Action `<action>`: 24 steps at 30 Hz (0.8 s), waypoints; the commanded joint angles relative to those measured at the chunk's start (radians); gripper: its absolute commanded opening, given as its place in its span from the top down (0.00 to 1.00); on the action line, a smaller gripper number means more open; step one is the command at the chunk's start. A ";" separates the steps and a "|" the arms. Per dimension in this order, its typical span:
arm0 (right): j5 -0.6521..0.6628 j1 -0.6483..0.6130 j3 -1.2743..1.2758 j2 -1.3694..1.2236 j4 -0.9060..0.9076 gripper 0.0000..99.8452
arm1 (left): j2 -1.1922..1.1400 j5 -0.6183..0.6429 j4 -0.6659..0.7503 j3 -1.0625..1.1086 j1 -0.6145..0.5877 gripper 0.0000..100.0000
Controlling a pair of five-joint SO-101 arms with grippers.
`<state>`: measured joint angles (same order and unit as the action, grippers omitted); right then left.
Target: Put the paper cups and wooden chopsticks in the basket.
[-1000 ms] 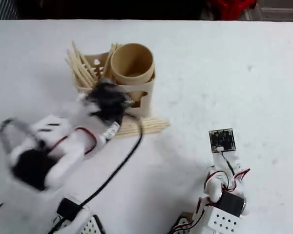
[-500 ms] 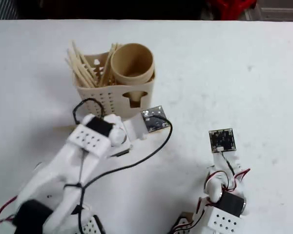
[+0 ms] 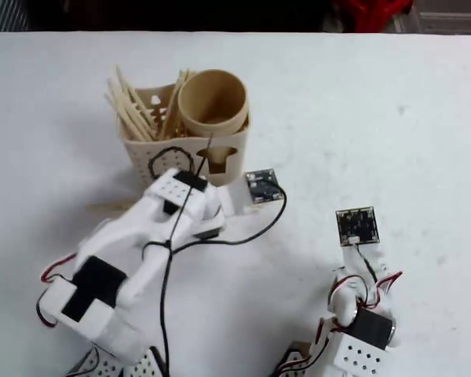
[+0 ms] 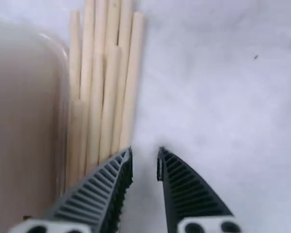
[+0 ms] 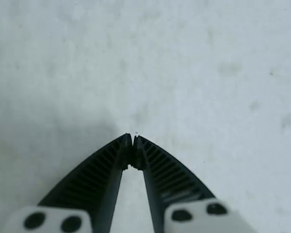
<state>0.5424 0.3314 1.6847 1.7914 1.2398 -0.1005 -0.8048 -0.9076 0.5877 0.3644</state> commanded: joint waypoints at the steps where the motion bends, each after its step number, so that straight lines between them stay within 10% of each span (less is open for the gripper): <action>1: -0.011 -0.005 0.006 0.008 -0.015 0.98 | -0.015 -0.005 0.014 -0.066 -0.007 0.90; 24: -0.011 -0.005 0.006 0.008 -0.015 0.98 | 0.225 -0.002 -0.049 0.061 0.065 0.95</action>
<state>0.5424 0.3314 1.6847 1.7914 1.2398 0.0315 -0.8048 -0.9628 0.6506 0.4135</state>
